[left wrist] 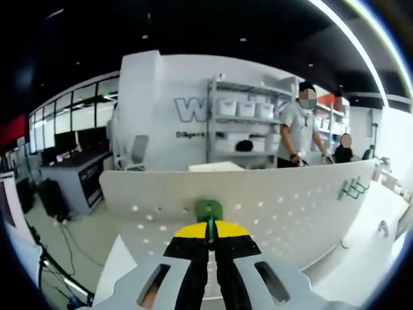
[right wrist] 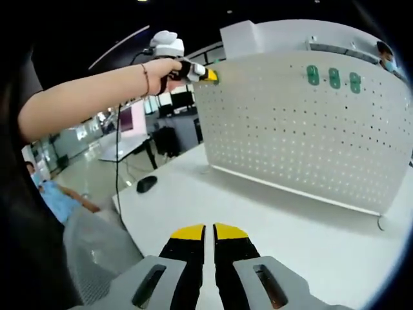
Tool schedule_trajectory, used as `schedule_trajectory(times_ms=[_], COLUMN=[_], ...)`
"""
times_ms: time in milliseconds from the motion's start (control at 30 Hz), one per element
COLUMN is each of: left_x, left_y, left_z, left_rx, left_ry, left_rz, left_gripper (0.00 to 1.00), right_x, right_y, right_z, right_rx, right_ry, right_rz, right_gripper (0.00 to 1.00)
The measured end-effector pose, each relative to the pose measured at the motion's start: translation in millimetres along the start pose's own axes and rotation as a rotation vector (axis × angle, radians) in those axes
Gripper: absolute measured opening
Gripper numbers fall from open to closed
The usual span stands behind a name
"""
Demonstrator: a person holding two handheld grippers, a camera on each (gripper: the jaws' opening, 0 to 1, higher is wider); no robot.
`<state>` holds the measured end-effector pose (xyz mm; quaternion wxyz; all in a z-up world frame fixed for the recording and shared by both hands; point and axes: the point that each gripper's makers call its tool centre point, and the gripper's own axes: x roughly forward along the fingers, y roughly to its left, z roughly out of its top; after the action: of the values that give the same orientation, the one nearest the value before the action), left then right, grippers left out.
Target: Insert the hook assembly into the mounting plate slot until the hook locks in place.
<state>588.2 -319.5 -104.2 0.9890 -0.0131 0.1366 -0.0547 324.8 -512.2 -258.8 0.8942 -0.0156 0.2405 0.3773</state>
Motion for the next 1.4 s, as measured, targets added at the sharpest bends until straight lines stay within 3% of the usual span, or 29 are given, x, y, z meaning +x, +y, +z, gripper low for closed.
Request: schedule_trajectory(times_ms=[500,833,900,1000,1200,1300,1400], left_x=[9,11,11,8,7,8,10], left_y=[3.1,2.0,2.0,3.0,8.9,10.0,4.0], left_z=[-2.7,-3.3,-3.0,1.5,-1.7,-0.4,0.7], left_rx=[0.016,-0.026,0.012,-0.011,-0.020,-0.065,-0.027], left_ry=[0.015,0.016,0.002,-0.038,-0.035,-0.035,-0.039], left_rz=[0.019,0.016,0.042,0.067,0.080,0.085,0.086], left_gripper=[0.01,0.02,0.02,0.02,0.02,0.02,0.02], right_x=[-2,-2,-2,-3,-5,-4,-3], right_y=[-4,-4,-5,-6,-9,-8,-6], right_z=[0.3,0.4,0.5,0.8,-1.3,-1.3,1.2], right_rx=[0.007,0.005,0.005,0.010,0.014,0.015,0.011], right_ry=[-0.007,-0.006,-0.007,-0.011,-0.008,-0.008,-0.012], right_rz=[-0.007,-0.004,-0.007,-0.011,-0.018,-0.016,-0.011], right_gripper=[0.03,0.03,0.03,0.03,0.03,0.03,0.03])
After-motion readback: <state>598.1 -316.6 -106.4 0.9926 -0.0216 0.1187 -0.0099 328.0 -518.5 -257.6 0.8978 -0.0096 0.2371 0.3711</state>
